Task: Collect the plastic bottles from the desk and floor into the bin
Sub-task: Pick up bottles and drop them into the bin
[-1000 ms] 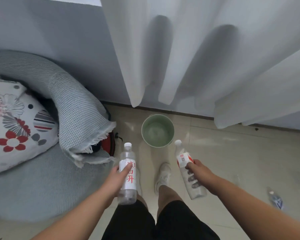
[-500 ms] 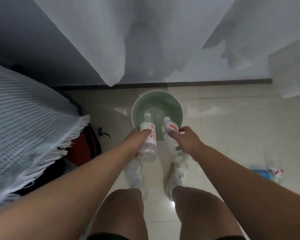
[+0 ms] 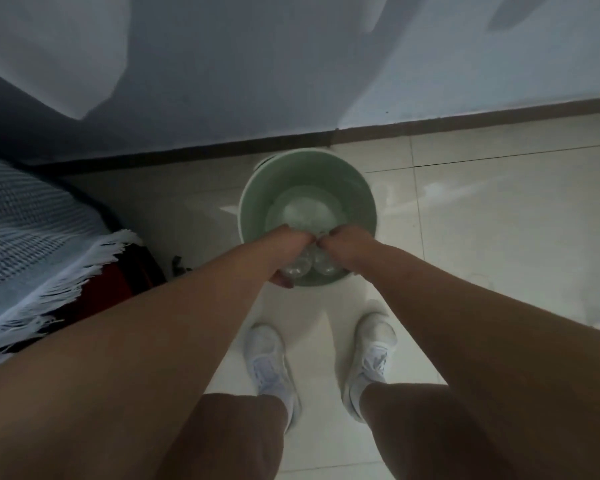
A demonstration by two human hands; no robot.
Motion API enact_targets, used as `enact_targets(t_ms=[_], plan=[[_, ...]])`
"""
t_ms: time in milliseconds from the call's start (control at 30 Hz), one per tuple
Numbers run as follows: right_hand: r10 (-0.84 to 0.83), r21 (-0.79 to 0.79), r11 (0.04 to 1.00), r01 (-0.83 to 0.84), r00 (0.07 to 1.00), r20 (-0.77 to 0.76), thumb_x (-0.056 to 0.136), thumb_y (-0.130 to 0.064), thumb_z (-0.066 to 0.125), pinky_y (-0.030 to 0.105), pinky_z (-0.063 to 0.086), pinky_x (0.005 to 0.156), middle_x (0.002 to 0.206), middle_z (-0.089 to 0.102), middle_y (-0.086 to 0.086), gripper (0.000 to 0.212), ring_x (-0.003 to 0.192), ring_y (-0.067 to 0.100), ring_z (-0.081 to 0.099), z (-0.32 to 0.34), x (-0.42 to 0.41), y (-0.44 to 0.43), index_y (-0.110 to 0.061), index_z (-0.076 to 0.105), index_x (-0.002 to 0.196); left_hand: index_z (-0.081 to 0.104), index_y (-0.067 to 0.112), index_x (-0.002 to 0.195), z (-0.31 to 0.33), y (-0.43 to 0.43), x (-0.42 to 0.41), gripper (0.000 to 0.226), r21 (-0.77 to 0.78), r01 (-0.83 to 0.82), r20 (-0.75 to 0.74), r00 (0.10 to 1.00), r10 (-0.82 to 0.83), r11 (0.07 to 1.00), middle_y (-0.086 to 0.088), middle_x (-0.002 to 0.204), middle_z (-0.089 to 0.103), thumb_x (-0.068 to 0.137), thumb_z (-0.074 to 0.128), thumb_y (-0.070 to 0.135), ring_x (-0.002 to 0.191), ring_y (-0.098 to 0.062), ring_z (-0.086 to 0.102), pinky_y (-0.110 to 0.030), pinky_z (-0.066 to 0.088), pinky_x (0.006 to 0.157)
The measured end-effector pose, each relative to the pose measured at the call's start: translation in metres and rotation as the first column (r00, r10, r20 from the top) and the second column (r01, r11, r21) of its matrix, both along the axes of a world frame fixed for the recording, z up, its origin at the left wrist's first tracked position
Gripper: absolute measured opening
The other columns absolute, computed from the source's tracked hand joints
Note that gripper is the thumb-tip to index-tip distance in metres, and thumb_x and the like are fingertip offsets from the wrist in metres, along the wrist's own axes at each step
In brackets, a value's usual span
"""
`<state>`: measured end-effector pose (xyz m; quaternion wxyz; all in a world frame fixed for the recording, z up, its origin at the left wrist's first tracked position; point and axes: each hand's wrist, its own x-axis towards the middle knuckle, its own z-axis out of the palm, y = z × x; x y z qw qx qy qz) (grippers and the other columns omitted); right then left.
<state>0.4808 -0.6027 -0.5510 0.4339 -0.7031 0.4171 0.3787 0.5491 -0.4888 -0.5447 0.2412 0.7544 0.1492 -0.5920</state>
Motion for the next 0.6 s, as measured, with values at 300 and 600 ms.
enact_targets(t_ms=[300, 600], plan=[[0.075, -0.093, 0.994, -0.066, 0.993, 0.096, 0.1, -0.031, 0.046, 0.029, 0.044, 0.079, 0.117, 0.072, 0.015, 0.037, 0.107, 0.035, 0.066, 0.051, -0.038, -0.009, -0.008, 0.072, 0.115, 0.052, 0.031, 0.143, 0.033, 0.03, -0.008, 0.053, -0.013, 0.074, 0.119, 0.99, -0.072, 0.997, -0.002, 0.129, 0.056, 0.092, 0.059, 0.046, 0.097, -0.019, 0.057, -0.04, 0.063, 0.062], [-0.218, -0.019, 0.976, 0.218, 0.975, 0.04, 0.093, -0.027, 0.056, 0.035, 0.052, 0.081, 0.093, 0.075, 0.009, 0.024, 0.087, 0.027, 0.069, 0.213, -0.156, -0.029, -0.01, 0.072, 0.095, 0.062, 0.025, 0.134, 0.204, 0.094, -0.051, 0.038, -0.036, 0.369, 0.302, 0.89, -0.342, 0.929, -0.001, 0.134, 0.064, 0.098, 0.057, 0.039, 0.117, -0.019, 0.063, -0.034, 0.049, 0.101]])
